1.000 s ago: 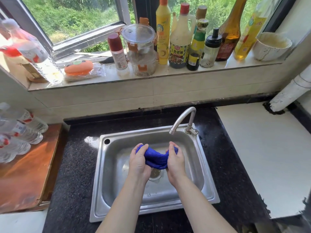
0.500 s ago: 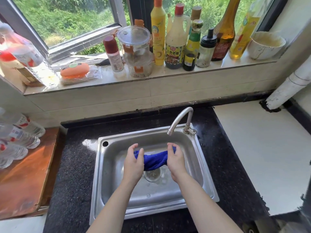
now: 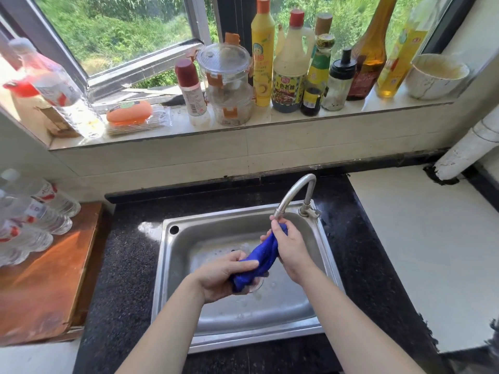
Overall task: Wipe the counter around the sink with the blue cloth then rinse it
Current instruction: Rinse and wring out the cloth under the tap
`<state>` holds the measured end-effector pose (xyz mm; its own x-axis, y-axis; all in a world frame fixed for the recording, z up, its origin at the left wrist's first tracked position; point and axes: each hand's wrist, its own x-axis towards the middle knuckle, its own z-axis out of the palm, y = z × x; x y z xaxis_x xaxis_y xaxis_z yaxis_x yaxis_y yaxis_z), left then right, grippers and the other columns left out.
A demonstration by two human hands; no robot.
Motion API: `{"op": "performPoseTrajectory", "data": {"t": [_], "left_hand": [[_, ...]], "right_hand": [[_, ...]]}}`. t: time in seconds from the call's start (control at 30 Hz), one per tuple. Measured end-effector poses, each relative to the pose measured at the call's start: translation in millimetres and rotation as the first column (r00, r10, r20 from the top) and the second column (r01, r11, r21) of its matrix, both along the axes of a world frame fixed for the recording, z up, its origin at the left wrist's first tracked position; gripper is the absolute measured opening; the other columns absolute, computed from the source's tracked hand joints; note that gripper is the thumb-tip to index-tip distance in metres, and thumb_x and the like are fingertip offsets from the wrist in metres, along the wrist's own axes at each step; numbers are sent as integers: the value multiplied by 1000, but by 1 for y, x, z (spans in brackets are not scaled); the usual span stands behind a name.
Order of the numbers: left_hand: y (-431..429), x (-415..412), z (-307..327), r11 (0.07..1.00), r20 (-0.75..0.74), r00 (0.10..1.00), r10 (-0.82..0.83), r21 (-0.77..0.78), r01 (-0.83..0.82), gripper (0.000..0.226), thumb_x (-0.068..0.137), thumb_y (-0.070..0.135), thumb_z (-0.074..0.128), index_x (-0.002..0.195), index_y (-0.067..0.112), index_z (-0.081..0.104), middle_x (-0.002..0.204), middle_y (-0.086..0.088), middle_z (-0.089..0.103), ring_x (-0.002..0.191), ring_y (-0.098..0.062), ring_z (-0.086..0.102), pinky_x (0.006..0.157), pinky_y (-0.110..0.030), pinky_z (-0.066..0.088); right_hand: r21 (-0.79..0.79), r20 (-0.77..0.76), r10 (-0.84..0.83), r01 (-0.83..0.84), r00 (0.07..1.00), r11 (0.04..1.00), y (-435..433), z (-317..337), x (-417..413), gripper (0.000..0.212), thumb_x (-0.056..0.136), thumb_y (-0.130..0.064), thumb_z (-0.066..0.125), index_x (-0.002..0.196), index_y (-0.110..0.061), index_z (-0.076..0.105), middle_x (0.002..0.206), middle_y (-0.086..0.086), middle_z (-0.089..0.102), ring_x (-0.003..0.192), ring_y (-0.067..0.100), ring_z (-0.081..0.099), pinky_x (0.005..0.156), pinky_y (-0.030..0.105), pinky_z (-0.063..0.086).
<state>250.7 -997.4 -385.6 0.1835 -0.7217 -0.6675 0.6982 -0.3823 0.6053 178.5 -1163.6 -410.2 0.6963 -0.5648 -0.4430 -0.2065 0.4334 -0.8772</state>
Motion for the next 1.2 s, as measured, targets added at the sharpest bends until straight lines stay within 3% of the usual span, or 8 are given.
{"op": "performPoseTrajectory", "data": {"t": [0.13, 0.27, 0.47, 0.67, 0.8, 0.9, 1.03, 1.2], "left_hand": [[-7, 1, -4, 961, 449, 862, -236, 237, 139, 47, 82, 24, 76, 111, 16, 40, 79, -3, 61, 57, -10, 52, 53, -24, 40], [-12, 1, -20, 856, 738, 433, -518, 449, 258, 51, 96, 28, 61, 141, 24, 37, 114, 0, 63, 97, -15, 63, 84, -27, 48], [-12, -11, -29, 886, 853, 241, -464, 438, 153, 3, 99, 24, 52, 101, 24, 51, 91, 5, 61, 84, -18, 57, 70, -34, 43], [-5, 13, -22, 952, 896, 360, -262, 300, -54, 15, 94, 13, 58, 90, 26, 65, 64, 15, 59, 58, -2, 52, 56, -18, 37], [-2, 16, -11, 979, 697, 717, 14, 135, -150, 11, 96, 12, 61, 104, 17, 66, 59, 12, 51, 54, -9, 44, 45, -20, 31], [2, 18, -2, 977, 454, 883, 117, 104, -183, 19, 100, 34, 58, 111, 19, 62, 69, 0, 48, 53, -12, 39, 46, -21, 22], [4, 20, 1, 988, 383, 918, 108, 62, -143, 25, 101, 40, 54, 113, 22, 65, 73, -3, 51, 52, -12, 42, 46, -20, 23], [7, 16, 8, 997, 364, 928, 81, -36, -73, 34, 93, 15, 68, 124, 13, 55, 102, -7, 69, 74, -30, 68, 50, -23, 49]], "right_hand": [[-94, -109, -2, -9, 994, 996, 3, -12, 2, 17, 105, -29, 51, 112, -19, 62, 73, -3, 54, 69, 13, 51, 67, 25, 46], [-195, -208, 27, -68, 978, 978, 9, -26, 5, 19, 105, -25, 44, 101, -32, 61, 76, 0, 54, 69, 17, 50, 65, 30, 42], [-216, -269, 38, -99, 962, 971, 8, -31, 13, 39, 106, -23, 38, 90, -49, 63, 94, -3, 57, 83, 18, 54, 77, 34, 47], [-184, -117, 142, -162, 983, 970, 5, -21, 7, 22, 106, -29, 48, 106, -40, 66, 100, 1, 67, 99, 15, 65, 99, 44, 54], [-299, -103, 186, -208, 977, 931, 0, -11, 4, 26, 102, -38, 50, 128, -39, 57, 130, -2, 56, 117, 11, 59, 99, 40, 55], [-356, -84, 288, -299, 954, 885, -1, -6, -10, 53, 97, -15, 52, 148, -24, 41, 145, 0, 37, 125, 13, 53, 99, 38, 55], [-664, -310, 539, -585, 783, 467, 4, -10, -23, 94, 79, -19, 65, 158, -31, 17, 158, -9, 4, 140, -1, 18, 113, 12, 20], [-844, -390, 438, -505, 810, 182, -1, -22, -10, 77, 79, -37, 75, 148, -29, 42, 122, 7, 38, 106, 25, 51, 90, 33, 48]]}}
